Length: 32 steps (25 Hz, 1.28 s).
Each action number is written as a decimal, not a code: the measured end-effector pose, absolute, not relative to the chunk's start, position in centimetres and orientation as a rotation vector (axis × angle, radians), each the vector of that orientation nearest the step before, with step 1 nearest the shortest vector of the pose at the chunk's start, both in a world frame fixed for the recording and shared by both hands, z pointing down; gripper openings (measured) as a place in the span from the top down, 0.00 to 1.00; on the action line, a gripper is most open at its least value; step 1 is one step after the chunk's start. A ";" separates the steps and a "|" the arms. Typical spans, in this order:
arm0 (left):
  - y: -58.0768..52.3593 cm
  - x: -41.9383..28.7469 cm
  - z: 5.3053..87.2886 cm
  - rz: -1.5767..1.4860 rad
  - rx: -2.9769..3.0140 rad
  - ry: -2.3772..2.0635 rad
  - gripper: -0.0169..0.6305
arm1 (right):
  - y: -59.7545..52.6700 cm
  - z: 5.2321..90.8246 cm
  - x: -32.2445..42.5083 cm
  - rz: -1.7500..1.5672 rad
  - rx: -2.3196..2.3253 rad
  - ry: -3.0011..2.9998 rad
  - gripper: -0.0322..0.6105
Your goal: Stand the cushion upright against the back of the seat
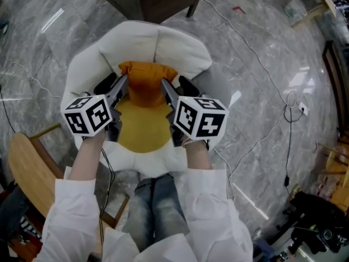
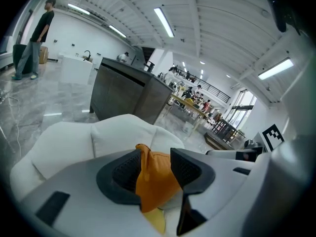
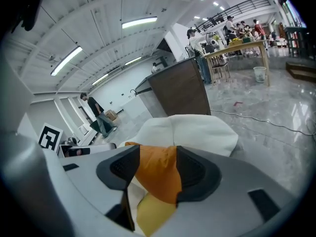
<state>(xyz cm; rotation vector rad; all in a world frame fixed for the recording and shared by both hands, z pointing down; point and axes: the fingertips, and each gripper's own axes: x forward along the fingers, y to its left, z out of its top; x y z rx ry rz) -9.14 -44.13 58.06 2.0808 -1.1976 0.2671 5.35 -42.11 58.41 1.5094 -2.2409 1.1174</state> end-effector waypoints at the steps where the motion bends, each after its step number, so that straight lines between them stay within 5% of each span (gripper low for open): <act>1: -43.7 -9.2 57.5 0.263 2.083 -1.194 0.71 | -41.8 57.8 5.2 1.113 1.506 -2.246 0.61; 22: -31.7 -6.5 41.5 0.076 2.189 -0.930 0.72 | -30.7 42.7 0.6 1.045 1.422 -2.405 0.63; 28: -28.3 -6.7 38.6 0.103 2.224 -0.911 0.75 | -27.7 39.7 1.1 0.976 1.494 -2.349 0.83; 32: -26.5 -7.9 37.0 0.129 2.213 -0.929 0.84 | -25.2 37.7 0.5 0.992 1.470 -2.361 0.86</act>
